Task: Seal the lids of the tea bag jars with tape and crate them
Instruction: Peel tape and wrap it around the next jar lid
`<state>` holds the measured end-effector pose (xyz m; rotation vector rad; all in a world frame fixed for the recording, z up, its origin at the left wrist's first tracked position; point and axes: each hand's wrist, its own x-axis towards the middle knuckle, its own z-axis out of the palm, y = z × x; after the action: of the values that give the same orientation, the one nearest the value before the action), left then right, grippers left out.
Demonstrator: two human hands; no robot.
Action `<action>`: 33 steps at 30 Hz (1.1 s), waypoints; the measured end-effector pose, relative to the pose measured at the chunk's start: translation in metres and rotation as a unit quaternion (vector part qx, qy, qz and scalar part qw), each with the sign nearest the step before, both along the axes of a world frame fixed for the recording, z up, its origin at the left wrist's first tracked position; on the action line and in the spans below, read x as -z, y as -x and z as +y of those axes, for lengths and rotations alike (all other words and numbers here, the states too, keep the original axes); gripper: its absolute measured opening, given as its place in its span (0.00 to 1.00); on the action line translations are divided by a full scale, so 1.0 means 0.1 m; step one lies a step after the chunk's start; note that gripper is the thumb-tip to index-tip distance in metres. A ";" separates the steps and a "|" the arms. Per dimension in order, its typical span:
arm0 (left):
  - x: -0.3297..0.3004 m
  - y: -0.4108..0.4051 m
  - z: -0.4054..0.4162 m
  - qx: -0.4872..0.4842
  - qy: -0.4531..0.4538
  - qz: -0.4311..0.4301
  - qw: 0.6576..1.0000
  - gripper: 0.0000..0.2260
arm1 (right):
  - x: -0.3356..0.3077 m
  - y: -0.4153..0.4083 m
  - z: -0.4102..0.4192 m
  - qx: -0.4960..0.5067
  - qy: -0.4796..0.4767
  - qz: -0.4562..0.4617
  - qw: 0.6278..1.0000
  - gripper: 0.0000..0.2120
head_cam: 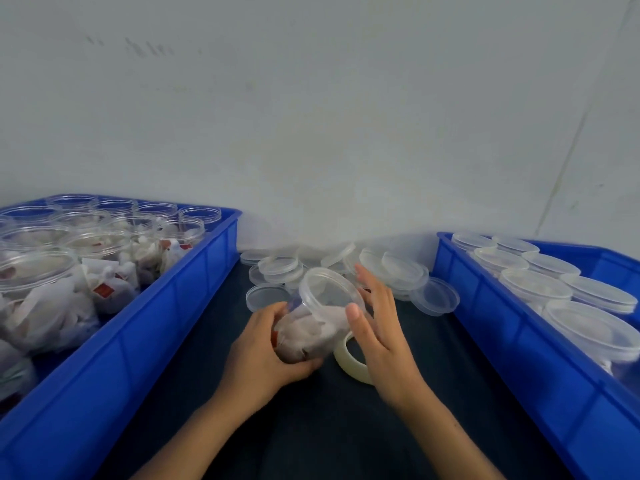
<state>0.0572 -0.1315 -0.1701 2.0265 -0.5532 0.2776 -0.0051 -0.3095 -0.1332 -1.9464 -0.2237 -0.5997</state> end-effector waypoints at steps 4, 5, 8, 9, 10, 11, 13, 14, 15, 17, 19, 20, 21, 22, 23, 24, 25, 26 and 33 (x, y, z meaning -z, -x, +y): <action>0.03 -0.04 0.05 -0.073 0.020 0.041 0.996 0.35 | 0.18 0.03 -0.15 0.141 0.209 0.072 0.965 0.23; 0.03 -0.05 0.06 -0.084 0.019 0.048 0.995 0.33 | 0.22 0.03 -0.17 0.167 0.273 0.089 0.943 0.23; 0.04 -0.05 0.07 -0.102 0.025 0.076 0.992 0.31 | 0.31 0.00 -0.14 0.215 0.398 0.155 0.878 0.23; 0.04 -0.05 0.07 -0.104 0.023 0.082 0.991 0.31 | 0.32 -0.01 -0.12 0.218 0.419 0.174 0.864 0.23; 0.05 -0.06 0.08 -0.104 0.019 0.086 0.991 0.31 | 0.33 -0.02 -0.11 0.216 0.427 0.184 0.859 0.21; 0.05 -0.07 0.08 -0.102 0.014 0.090 0.991 0.31 | 0.34 -0.03 -0.11 0.212 0.427 0.185 0.859 0.18; 0.06 -0.06 0.07 -0.093 0.005 0.094 0.991 0.32 | 0.34 -0.01 -0.10 0.200 0.411 0.164 0.874 0.13; 0.06 -0.05 0.06 -0.090 0.002 0.093 0.992 0.35 | 0.33 0.00 -0.09 0.196 0.378 0.149 0.892 0.11; 0.05 -0.02 0.05 -0.091 0.002 0.090 0.992 0.39 | 0.32 0.01 -0.10 0.194 0.319 0.142 0.917 0.11; 0.01 0.06 0.02 -0.122 0.023 0.037 0.992 0.46 | 0.30 0.04 -0.12 0.180 0.165 0.150 0.958 0.11; -0.08 0.13 0.01 -0.175 0.036 -0.124 0.976 0.39 | 0.28 0.08 -0.13 0.149 0.045 0.167 0.974 0.10; -0.12 0.17 0.00 -0.193 0.031 -0.231 0.953 0.31 | 0.27 0.09 -0.13 0.130 0.015 0.177 0.975 0.08; -0.15 0.21 -0.02 -0.186 0.022 -0.318 0.929 0.23 | 0.28 0.11 -0.12 0.111 -0.001 0.184 0.977 0.07; -0.17 0.25 -0.04 -0.158 0.007 -0.380 0.912 0.17 | 0.28 0.12 -0.09 0.090 -0.012 0.182 0.979 0.06; -0.17 0.28 -0.07 -0.126 -0.017 -0.418 0.899 0.13 | 0.28 0.14 -0.06 0.070 -0.020 0.174 0.982 0.06; -0.17 0.30 -0.11 -0.097 -0.044 -0.435 0.894 0.10 | 0.28 0.15 -0.03 0.053 -0.028 0.164 0.985 0.06; -0.16 0.32 -0.15 -0.072 -0.067 -0.430 0.898 0.09 | 0.28 0.17 0.00 0.039 -0.034 0.154 0.987 0.06; -0.15 0.34 -0.18 -0.048 -0.080 -0.407 0.909 0.09 | 0.26 0.19 0.04 0.028 -0.036 0.140 0.989 0.06; -0.04 0.33 -0.16 0.053 0.011 -0.190 0.980 0.15 | 0.27 0.26 0.19 -0.014 0.056 0.098 0.994 0.09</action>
<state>0.0240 -0.1478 -0.1658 1.9236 -0.8868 0.6108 -0.0308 -0.2905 -0.1602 -2.0914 -0.1628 -0.3823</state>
